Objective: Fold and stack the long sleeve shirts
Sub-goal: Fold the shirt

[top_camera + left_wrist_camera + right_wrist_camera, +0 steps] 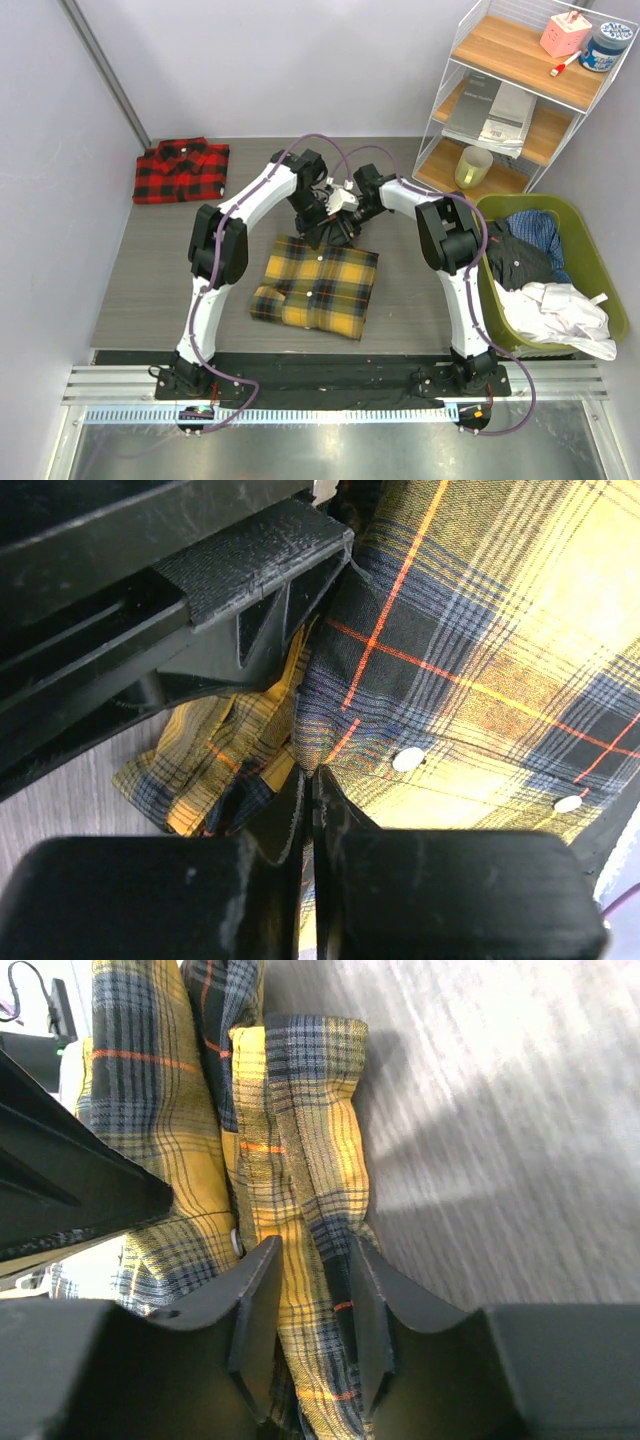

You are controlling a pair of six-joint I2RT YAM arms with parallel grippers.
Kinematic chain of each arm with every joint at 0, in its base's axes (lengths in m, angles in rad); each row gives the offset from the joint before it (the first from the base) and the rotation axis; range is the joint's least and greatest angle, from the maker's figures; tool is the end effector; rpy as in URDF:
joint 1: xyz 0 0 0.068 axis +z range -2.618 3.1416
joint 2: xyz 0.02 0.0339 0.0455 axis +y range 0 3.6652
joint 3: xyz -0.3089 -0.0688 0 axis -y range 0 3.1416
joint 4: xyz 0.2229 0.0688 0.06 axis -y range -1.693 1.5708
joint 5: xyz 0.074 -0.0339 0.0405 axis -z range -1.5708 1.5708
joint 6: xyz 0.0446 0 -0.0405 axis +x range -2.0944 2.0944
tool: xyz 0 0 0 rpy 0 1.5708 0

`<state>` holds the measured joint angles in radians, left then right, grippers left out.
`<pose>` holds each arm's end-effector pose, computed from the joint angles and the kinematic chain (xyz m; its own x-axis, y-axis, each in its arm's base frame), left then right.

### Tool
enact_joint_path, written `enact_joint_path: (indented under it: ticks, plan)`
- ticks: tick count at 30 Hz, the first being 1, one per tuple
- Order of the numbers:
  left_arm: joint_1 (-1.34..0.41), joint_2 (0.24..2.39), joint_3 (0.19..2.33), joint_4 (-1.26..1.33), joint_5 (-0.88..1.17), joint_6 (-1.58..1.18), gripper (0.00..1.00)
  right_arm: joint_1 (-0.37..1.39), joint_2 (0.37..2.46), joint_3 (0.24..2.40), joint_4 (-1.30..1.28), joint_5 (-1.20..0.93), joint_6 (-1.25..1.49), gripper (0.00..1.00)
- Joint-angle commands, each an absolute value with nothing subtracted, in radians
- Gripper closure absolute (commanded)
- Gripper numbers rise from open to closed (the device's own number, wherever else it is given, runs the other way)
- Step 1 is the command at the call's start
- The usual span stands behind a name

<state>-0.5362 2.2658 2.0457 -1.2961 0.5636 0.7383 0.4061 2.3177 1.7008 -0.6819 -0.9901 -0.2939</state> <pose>0.3786 -0.2527 0.2491 -0.3273 0.8564 -0.3994 0.9157 0.1831 -0.3578 0.4196 0.2210 0.1653 -0.7244 -0.4845 -0.4904 -0.6613 0.2872 0.6930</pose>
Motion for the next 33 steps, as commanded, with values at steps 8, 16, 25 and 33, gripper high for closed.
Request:
enact_joint_path:
  ticks: [8,16,25,33]
  plan:
    - [-0.407,2.174,2.052,-1.258,0.629,0.689,0.45,0.241,2.244,1.971,-0.816,-0.911,-0.222,0.26]
    - [-0.301,2.143,1.961,-1.296,0.761,0.712,0.28,0.216,2.007,1.674,-1.002,-0.910,-0.248,0.04]
    - [-0.295,2.218,1.953,-1.279,0.776,0.765,0.26,0.232,1.937,1.477,-0.973,-0.807,-0.362,0.02]
    - [-0.296,2.244,1.918,-1.255,0.782,0.746,0.30,0.259,2.000,1.473,-1.032,-0.801,-0.482,0.13]
